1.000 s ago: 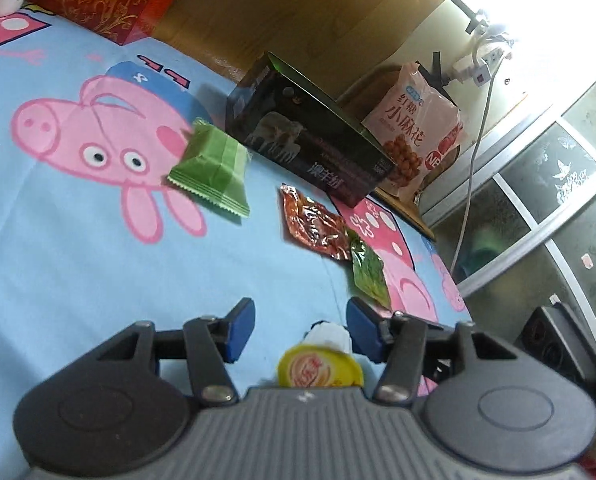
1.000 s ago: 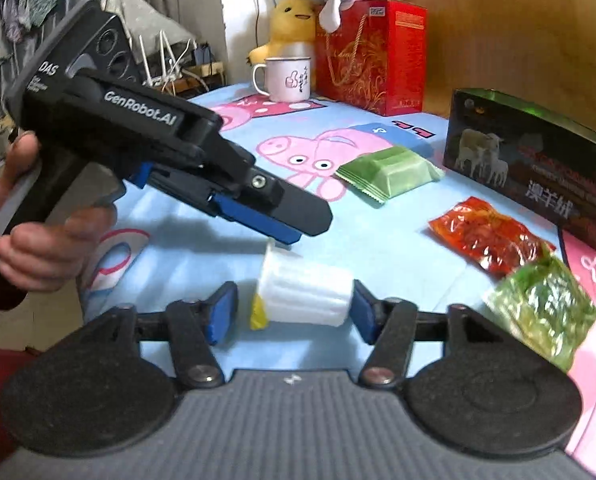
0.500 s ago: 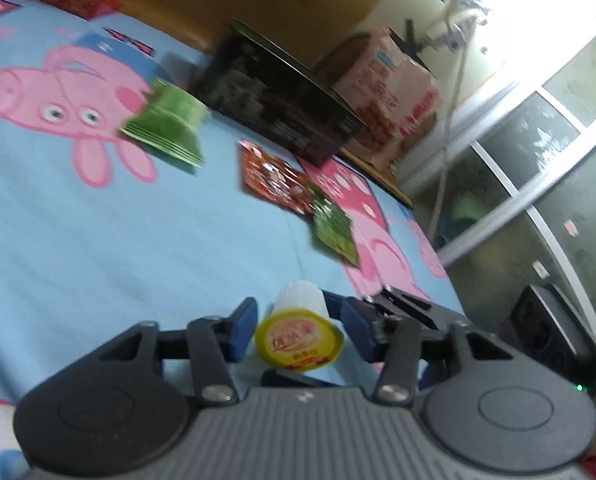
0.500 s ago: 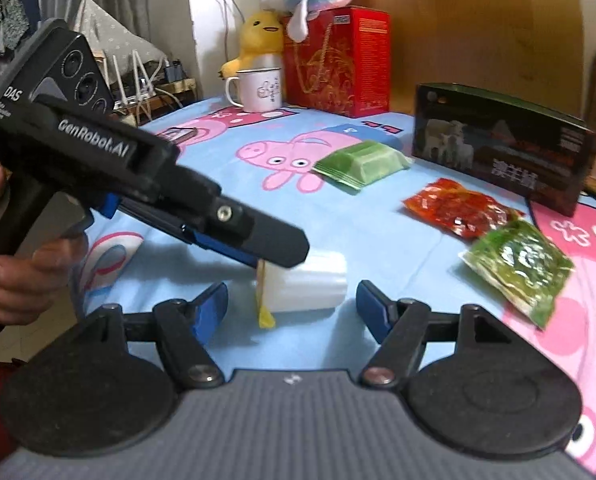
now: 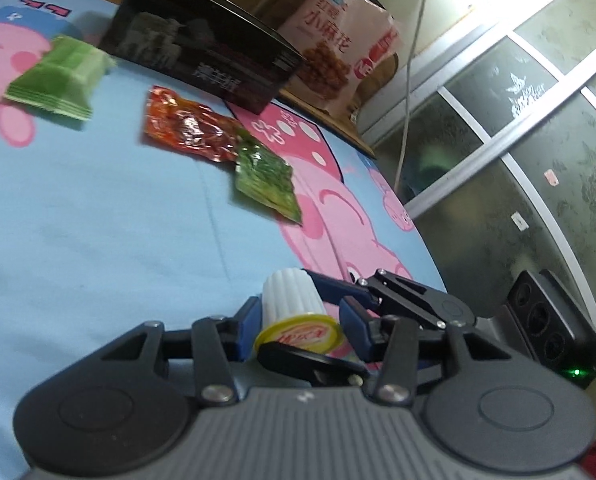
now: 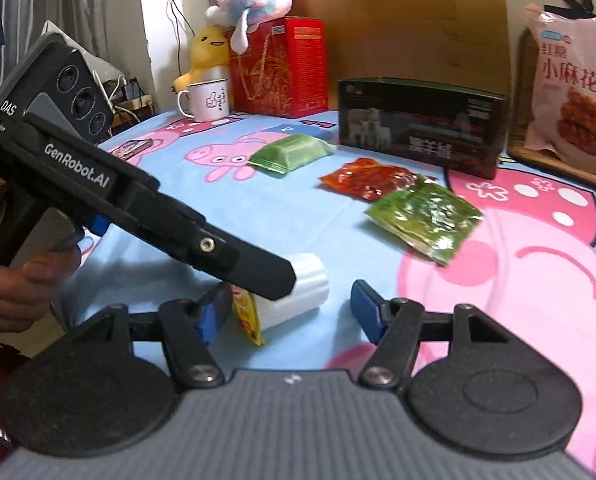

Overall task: Organize snacks
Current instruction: 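Lift the white cup and carry it over the metal tin, then open the left gripper to drop the cup into the tin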

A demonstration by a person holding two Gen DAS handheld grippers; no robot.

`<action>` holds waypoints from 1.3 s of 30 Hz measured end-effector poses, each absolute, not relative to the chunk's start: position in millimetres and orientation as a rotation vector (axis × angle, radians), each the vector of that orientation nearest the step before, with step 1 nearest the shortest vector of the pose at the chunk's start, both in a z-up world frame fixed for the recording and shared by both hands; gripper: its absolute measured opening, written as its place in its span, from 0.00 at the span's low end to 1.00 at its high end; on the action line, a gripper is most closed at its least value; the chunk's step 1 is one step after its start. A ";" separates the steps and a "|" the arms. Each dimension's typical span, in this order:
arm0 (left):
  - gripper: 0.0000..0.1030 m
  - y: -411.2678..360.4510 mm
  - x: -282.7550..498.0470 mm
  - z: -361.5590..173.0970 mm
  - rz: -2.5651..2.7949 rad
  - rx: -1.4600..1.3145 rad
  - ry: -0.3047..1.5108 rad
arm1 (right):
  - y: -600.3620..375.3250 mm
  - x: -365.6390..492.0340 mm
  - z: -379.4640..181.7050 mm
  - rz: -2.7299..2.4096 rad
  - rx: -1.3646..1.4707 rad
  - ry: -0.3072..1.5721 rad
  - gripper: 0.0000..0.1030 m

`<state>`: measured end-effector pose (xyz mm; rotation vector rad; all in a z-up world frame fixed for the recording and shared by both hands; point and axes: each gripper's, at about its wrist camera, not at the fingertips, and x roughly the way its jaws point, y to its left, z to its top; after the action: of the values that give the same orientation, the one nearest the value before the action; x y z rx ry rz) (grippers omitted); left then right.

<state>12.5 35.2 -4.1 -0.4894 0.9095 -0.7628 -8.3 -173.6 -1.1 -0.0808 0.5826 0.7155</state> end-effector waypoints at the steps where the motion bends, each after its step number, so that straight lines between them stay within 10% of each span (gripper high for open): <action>1: 0.42 32.5 13.2 -4.2 -0.767 -0.489 0.913 | -175.2 -9.1 -1.1 0.723 -0.075 0.583 0.53; 20: 0.41 27.8 51.0 11.9 -0.776 -0.514 0.879 | -181.4 23.8 10.7 0.726 -0.072 0.535 0.52; 39: 0.42 -22.0 255.8 80.4 -0.574 -0.367 0.695 | -159.2 223.4 45.7 0.535 -0.360 0.299 0.54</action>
<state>255.8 -22.0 80.4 -0.3669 0.6947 -0.5743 223.4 -159.2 45.7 -0.3602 0.2995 0.5352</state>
